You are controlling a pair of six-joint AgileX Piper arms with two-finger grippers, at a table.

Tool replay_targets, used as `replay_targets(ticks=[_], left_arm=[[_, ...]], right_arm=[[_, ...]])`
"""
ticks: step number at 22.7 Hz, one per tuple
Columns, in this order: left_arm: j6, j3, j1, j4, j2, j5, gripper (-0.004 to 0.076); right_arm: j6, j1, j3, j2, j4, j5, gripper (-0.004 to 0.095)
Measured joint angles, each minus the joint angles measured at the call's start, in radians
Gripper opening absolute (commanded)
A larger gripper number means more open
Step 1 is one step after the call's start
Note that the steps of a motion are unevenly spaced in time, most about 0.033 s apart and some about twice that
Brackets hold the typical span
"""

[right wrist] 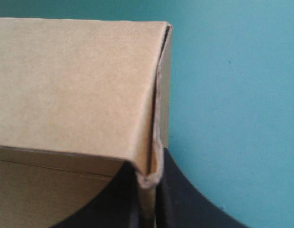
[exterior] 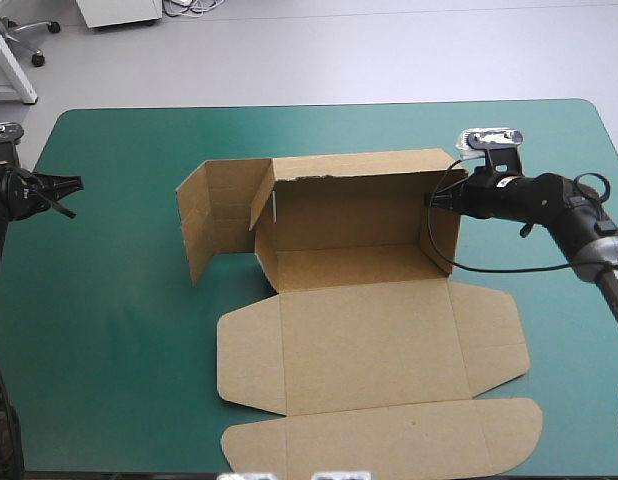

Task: Fold the box

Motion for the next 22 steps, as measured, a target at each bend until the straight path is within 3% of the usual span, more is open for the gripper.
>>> replay_targets(ticks=[3,7,11,19,21,22], left_arm=[[0.043,0.000,0.000,-0.034,0.025,0.035,0.0197],[0.121,0.000,0.000,-0.075,0.068,0.119,0.0197],[0.173,0.000,0.000,-0.125,0.068,0.132,0.0197],[0.256,0.000,0.000,-0.177,0.068,0.172,0.0197],[0.261,0.000,0.000,-0.177,0.068,0.174,0.0197],[0.263,0.000,0.000,-0.177,0.068,0.175,0.0197]], right_arm=[[0.051,-0.011,-0.118,0.036,-0.060,0.119,-0.0025],[0.146,-0.011,-0.382,0.142,-0.162,0.414,-0.0025],[0.202,-0.011,-0.551,0.295,-0.236,0.602,-0.0023],[0.259,-0.011,-0.673,0.436,-0.264,0.635,-0.0015],[0.247,-0.011,-0.676,0.451,-0.264,0.611,0.0070],[0.235,-0.011,-0.676,0.460,-0.264,0.594,0.0190]])
